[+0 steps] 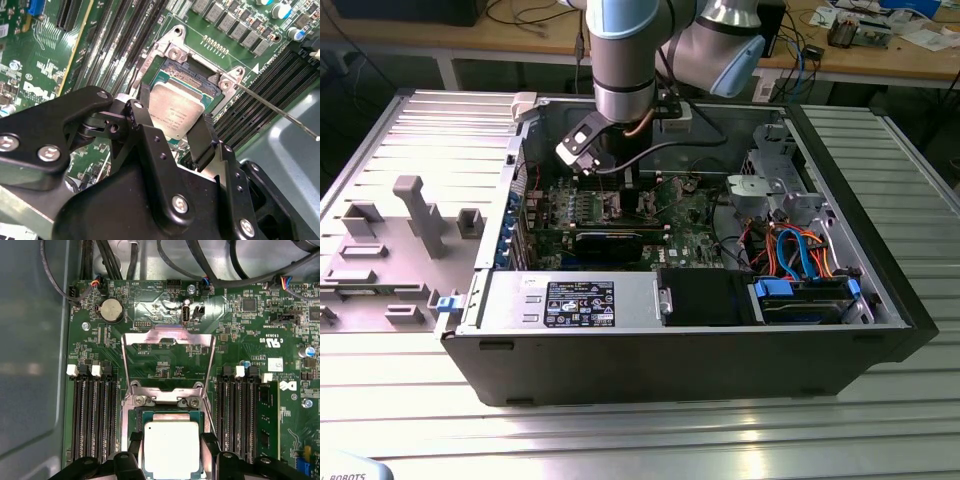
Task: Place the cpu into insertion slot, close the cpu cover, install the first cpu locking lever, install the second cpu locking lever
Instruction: 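Place the cpu into insertion slot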
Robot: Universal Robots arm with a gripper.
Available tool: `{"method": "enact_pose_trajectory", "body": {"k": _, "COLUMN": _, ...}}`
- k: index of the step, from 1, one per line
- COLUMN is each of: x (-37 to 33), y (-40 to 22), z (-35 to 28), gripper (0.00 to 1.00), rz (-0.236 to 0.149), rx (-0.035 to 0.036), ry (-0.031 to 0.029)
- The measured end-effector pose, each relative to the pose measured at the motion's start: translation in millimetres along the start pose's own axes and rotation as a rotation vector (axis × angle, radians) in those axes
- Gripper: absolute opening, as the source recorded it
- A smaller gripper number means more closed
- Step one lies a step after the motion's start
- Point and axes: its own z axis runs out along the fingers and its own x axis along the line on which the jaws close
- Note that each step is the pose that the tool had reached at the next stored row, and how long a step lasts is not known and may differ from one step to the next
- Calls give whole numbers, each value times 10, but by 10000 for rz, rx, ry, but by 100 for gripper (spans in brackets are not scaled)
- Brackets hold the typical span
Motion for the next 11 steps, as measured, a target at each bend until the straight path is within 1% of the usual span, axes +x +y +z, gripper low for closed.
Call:
{"method": "enact_pose_trajectory", "body": {"k": 6, "x": 1, "y": -9, "z": 33, "gripper": 54, "rz": 14, "rx": 2, "ry": -3}}
{"method": "enact_pose_trajectory", "body": {"k": 8, "x": 4, "y": -10, "z": 56, "gripper": 54, "rz": 10, "rx": 1, "ry": -1}}
{"method": "enact_pose_trajectory", "body": {"k": 11, "x": 4, "y": -11, "z": 60, "gripper": 54, "rz": 11, "rx": 3, "ry": -3}}
